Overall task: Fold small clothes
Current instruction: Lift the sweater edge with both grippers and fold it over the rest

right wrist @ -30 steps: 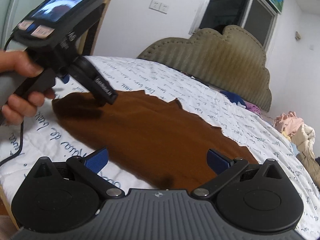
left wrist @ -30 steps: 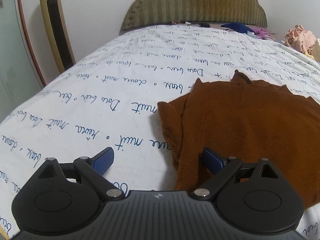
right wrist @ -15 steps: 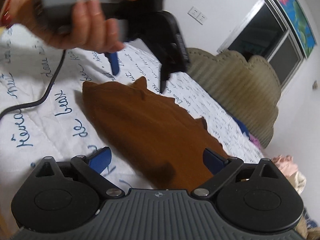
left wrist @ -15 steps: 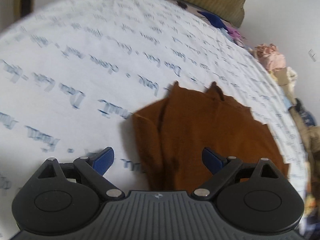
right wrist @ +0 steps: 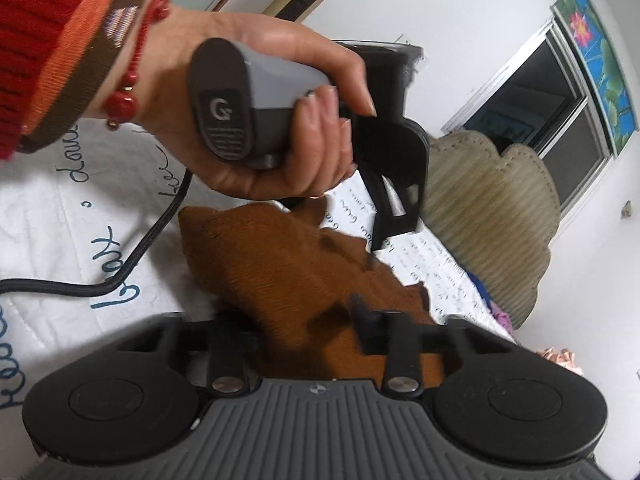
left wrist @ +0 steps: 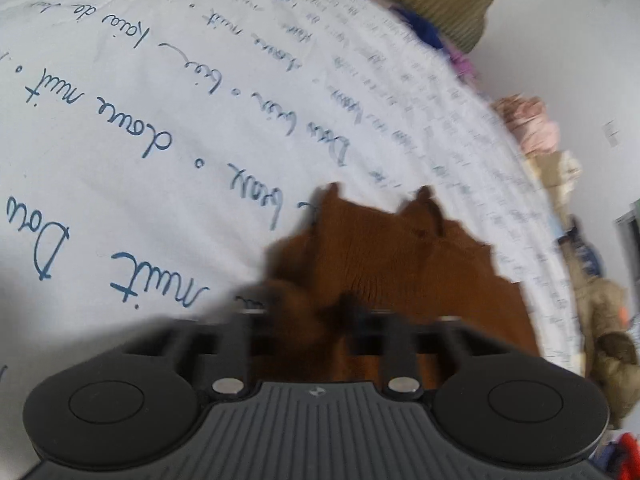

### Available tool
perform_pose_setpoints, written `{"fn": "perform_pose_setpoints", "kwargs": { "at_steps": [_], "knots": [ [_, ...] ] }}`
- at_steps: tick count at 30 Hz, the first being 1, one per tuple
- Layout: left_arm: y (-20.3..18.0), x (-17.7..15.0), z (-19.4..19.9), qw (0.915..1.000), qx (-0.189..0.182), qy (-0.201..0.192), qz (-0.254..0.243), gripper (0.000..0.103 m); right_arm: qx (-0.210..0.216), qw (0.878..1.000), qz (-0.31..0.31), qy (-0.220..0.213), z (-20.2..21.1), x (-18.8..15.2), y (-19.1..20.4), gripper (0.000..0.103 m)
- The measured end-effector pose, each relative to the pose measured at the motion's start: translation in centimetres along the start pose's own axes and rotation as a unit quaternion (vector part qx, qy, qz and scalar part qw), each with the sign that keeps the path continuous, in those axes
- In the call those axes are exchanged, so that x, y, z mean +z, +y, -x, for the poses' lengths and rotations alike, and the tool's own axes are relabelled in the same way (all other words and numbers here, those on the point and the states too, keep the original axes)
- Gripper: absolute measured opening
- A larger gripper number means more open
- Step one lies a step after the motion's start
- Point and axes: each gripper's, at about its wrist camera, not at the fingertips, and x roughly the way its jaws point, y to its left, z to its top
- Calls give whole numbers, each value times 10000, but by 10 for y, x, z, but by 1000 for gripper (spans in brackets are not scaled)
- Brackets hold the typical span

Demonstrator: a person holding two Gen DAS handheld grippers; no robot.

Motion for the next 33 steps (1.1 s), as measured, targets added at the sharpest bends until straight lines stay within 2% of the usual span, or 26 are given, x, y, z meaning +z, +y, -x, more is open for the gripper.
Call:
{"fn": "perform_pose_setpoints", "kwargs": {
  "at_steps": [2,6,11,17,26,33],
  "knots": [
    [-5,-1,3,9999,88,-84,0,13,5,10000,-88,-24,3,-1,-1,12],
    [-35,-11,20,9962,543,-470,-488,13,-10,9997,-198,-142,17,-6,-11,10],
    [-88,-17,49,9860,910,-878,-1086,12,-250,9979,-504,-321,37,-16,-34,10],
    [-158,-25,49,9675,1390,-1197,-1739,12,-679,9913,-1063,-364,58,-36,-73,10],
    [-230,-36,11,9546,1555,-1082,-2298,12,-1108,9761,-1861,-165,75,-79,-121,8],
    [-291,-49,-32,9414,1607,-917,-2819,12,-1373,9577,-2528,63,79,-120,-155,8]
  ]
}}
